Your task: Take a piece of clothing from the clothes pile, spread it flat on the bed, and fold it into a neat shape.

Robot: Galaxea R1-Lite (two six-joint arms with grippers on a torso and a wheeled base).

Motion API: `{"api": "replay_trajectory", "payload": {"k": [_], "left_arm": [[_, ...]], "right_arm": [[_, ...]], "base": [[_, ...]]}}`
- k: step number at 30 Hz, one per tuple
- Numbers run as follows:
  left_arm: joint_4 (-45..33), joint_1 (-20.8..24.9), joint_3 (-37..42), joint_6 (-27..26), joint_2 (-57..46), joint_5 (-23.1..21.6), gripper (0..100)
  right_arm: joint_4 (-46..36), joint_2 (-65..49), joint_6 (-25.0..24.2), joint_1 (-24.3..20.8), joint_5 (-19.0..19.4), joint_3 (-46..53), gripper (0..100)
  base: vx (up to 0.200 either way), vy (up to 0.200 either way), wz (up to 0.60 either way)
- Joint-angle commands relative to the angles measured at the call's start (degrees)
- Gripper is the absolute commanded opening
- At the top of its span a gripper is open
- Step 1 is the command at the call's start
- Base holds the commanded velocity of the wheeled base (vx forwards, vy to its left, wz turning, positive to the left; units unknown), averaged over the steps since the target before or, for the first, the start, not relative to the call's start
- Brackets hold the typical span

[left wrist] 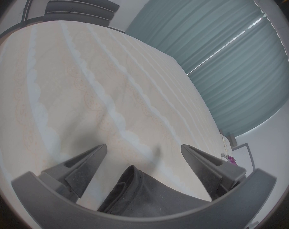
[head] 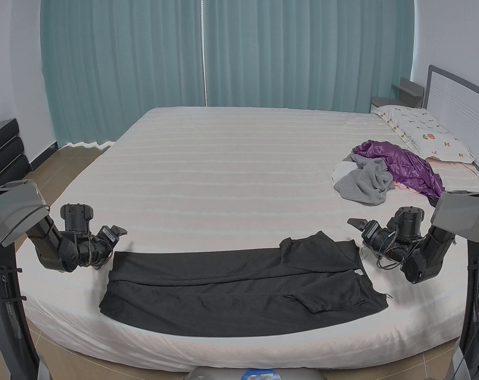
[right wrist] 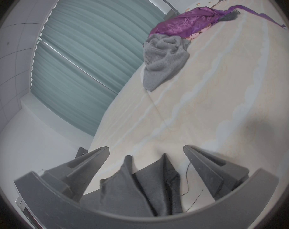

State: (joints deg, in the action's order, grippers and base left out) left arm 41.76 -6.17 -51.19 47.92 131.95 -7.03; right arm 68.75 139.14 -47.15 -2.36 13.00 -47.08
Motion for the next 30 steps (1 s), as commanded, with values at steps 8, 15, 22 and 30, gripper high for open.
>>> {"api": "replay_trajectory", "payload": {"k": [8, 15, 22, 30], "left_arm": [[-0.4, -2.7, 1.6, 5.0, -2.9, -5.8, 100], [-0.3, -2.7, 2.4, 5.9, -3.3, -7.7, 100], [-0.3, -2.5, 2.7, 5.9, -3.0, -7.7, 100], [0.0, -2.5, 2.9, 5.8, -2.9, -7.7, 100]], "right_arm": [[-2.0, -9.1, 3.1, -5.5, 3.3, 5.1, 100], [-9.8, -10.3, 8.3, -7.1, 5.3, 4.7, 100], [-15.6, -10.8, 11.2, -7.6, 8.5, 3.0, 100], [-19.4, -9.2, 15.3, -7.6, 8.7, 0.1, 100]], "base": [[0.0, 0.0, 0.0], [0.0, 0.0, 0.0], [0.0, 0.0, 0.0], [0.0, 0.0, 0.0]]}}
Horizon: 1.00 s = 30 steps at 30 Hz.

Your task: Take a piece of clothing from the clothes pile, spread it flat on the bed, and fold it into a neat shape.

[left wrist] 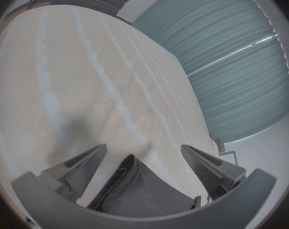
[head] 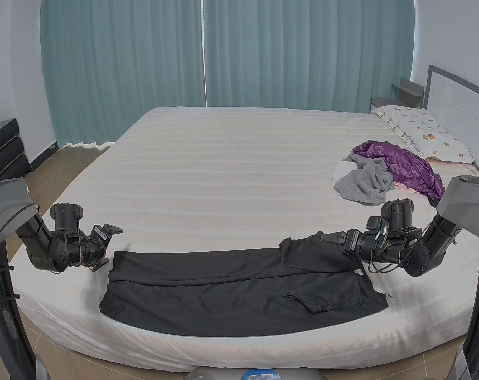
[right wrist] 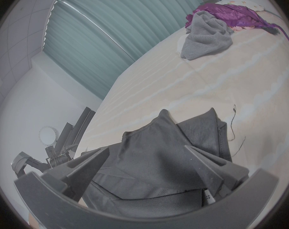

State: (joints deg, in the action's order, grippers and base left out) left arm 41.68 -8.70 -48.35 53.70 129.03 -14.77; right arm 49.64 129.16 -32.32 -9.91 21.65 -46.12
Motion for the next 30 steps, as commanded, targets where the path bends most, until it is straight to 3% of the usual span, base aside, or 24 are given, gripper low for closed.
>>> {"api": "replay_trajectory", "payload": {"k": [1, 20, 21, 25, 30], "left_arm": [[0.1, 0.0, 0.1, 0.0, 0.1, 0.0, 100], [0.2, 0.1, 0.1, -0.1, 0.2, 0.1, 100], [0.2, 0.1, 0.1, -0.1, 0.2, 0.1, 100], [0.2, 0.1, 0.1, -0.1, 0.2, 0.1, 100], [0.2, 0.1, 0.1, -0.1, 0.2, 0.1, 100]], "right_arm": [[-0.3, 1.0, 0.6, 0.0, 0.1, -1.0, 100], [-0.1, 5.4, 4.0, 0.2, -0.2, -3.5, 100], [-0.1, 5.4, 4.4, 0.3, -0.2, -3.3, 0], [0.3, 5.1, 8.1, 1.2, -0.5, -1.8, 0], [0.5, 3.8, 8.6, 1.6, -0.5, -0.5, 0]], "base": [[0.0, 0.0, 0.0], [0.0, 0.0, 0.0], [0.0, 0.0, 0.0], [0.0, 0.0, 0.0], [0.0, 0.0, 0.0]]}}
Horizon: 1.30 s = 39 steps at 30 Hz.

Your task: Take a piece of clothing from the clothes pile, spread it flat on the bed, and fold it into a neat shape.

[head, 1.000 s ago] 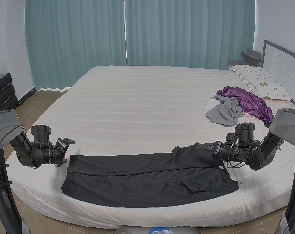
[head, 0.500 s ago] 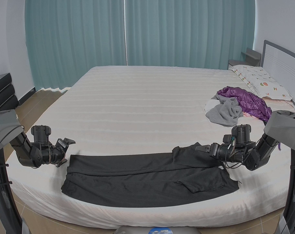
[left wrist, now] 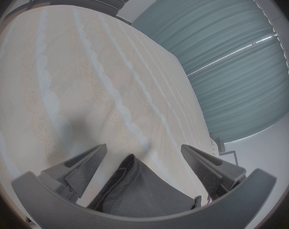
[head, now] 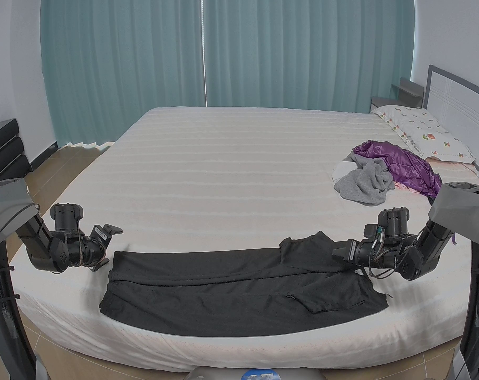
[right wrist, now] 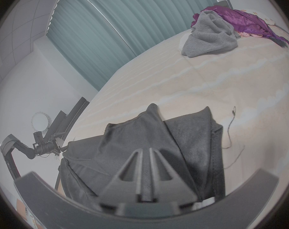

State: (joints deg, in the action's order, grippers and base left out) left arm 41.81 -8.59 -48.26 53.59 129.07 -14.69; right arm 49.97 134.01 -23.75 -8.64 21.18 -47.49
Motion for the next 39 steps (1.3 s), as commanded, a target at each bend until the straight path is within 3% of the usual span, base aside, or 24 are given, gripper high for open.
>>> {"api": "replay_trajectory", "payload": {"k": [1, 20, 28, 29, 39], "left_arm": [[0.0, 0.0, 0.0, 0.0, 0.1, 0.0, 100], [0.0, 0.0, 0.0, -0.1, 0.2, 0.1, 100], [0.0, 0.0, 0.0, -0.1, 0.2, 0.1, 100], [0.0, 0.0, 0.0, -0.1, 0.2, 0.1, 100], [0.1, 0.0, 0.0, -0.2, 0.3, 0.2, 100]], "right_arm": [[0.1, -1.5, 0.0, 0.3, 0.1, 1.3, 0], [0.4, -6.0, 2.0, 1.2, 0.5, 7.7, 0], [-0.2, -4.3, 1.5, 1.4, 0.4, 4.2, 0], [-0.2, -3.8, 1.5, 1.4, 0.4, 3.7, 100], [-0.5, 2.8, 1.4, 0.7, -0.1, -2.6, 100]], "base": [[0.0, 0.0, 0.0], [0.0, 0.0, 0.0], [0.0, 0.0, 0.0], [0.0, 0.0, 0.0], [0.0, 0.0, 0.0]]}}
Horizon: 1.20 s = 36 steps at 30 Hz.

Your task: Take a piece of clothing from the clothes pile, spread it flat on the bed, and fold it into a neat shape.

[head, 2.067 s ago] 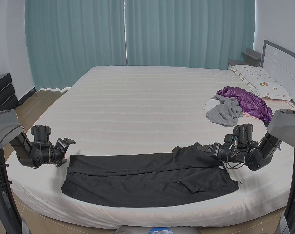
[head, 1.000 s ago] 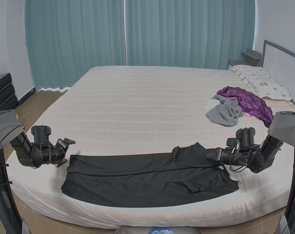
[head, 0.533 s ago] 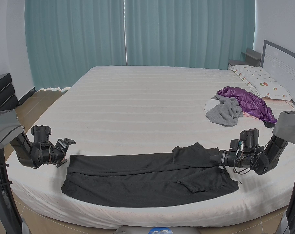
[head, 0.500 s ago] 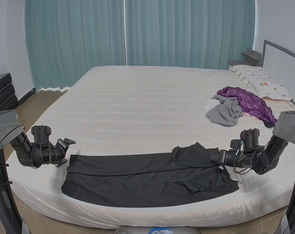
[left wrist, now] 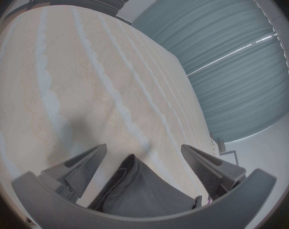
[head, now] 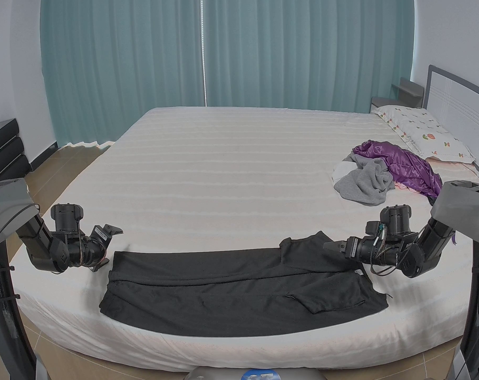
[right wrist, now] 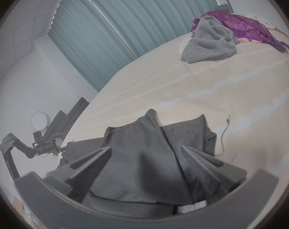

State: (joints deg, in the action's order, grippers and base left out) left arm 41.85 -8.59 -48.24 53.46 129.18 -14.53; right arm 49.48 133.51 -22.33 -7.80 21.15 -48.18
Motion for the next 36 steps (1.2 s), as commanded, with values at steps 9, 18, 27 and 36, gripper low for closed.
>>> {"api": "replay_trajectory", "payload": {"k": [9, 18, 27, 36], "left_arm": [[0.1, 0.0, 0.0, 0.0, 0.2, 0.1, 100], [0.1, 0.0, 0.0, 0.0, 0.2, 0.2, 100], [0.0, 0.1, 0.1, -0.2, -0.2, 0.5, 100], [-0.3, 0.5, 3.0, -0.5, -3.6, 0.6, 100]], "right_arm": [[0.1, 4.3, 0.0, 0.0, -0.1, -2.9, 0], [0.8, 2.2, 0.0, 1.1, 0.1, -0.3, 0], [0.9, -2.0, -0.3, 1.3, 0.9, 3.4, 0], [0.9, -3.2, 0.4, 1.2, 0.8, 6.5, 0]], "base": [[0.0, 0.0, 0.0], [0.0, 0.0, 0.0], [0.0, 0.0, 0.0], [0.0, 0.0, 0.0]]}}
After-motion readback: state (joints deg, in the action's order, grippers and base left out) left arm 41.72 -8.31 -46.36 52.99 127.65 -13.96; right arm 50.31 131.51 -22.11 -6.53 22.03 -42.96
